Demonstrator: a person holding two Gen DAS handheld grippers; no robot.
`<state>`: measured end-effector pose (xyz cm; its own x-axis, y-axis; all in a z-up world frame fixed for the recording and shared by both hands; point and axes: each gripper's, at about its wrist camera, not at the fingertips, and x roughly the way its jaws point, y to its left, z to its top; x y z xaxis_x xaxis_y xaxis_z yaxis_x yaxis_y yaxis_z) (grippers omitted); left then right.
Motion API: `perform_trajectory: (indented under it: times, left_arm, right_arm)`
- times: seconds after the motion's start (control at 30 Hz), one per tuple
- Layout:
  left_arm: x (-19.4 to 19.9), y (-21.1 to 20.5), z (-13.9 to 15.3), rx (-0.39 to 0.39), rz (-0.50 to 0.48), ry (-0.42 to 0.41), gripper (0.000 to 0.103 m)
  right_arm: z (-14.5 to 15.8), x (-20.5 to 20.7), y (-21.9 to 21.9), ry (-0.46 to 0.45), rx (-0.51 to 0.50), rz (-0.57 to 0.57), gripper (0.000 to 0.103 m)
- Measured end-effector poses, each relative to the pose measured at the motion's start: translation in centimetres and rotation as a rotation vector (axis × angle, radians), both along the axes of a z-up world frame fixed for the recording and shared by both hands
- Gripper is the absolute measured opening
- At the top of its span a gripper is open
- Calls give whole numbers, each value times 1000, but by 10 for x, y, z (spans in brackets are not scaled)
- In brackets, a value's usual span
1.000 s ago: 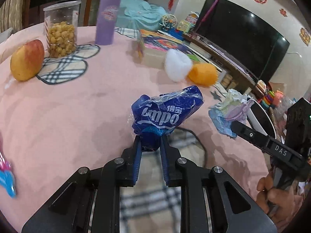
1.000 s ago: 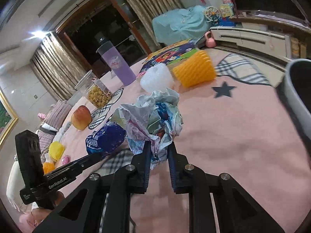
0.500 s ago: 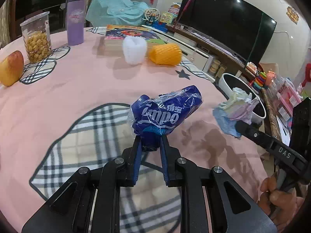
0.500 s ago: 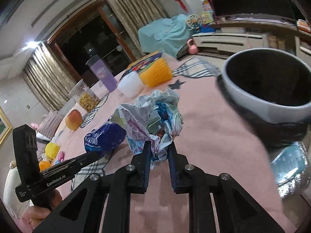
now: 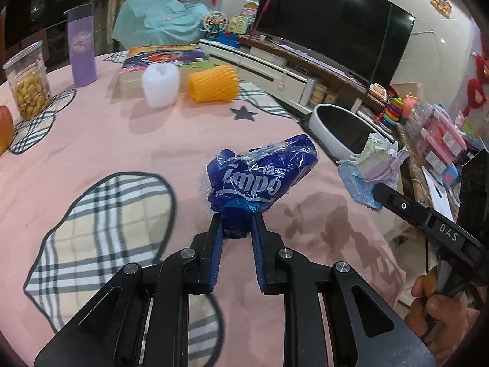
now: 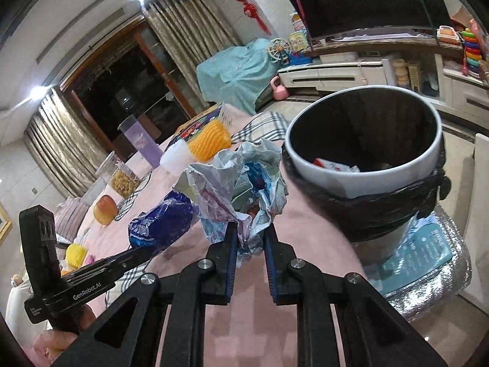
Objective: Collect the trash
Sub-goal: 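Carry the blue bag and crumpled tissue over the black bin with both tools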
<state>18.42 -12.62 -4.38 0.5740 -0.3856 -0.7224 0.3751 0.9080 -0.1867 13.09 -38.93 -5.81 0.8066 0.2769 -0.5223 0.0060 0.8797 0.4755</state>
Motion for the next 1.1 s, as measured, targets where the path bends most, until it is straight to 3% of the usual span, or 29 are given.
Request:
perform_trajectory:
  times: [1.1]
  left_arm:
    - [18,-109,25,31,-162,-46,17]
  right_arm:
    - [25,-4,-84,-29,-45,-160,17]
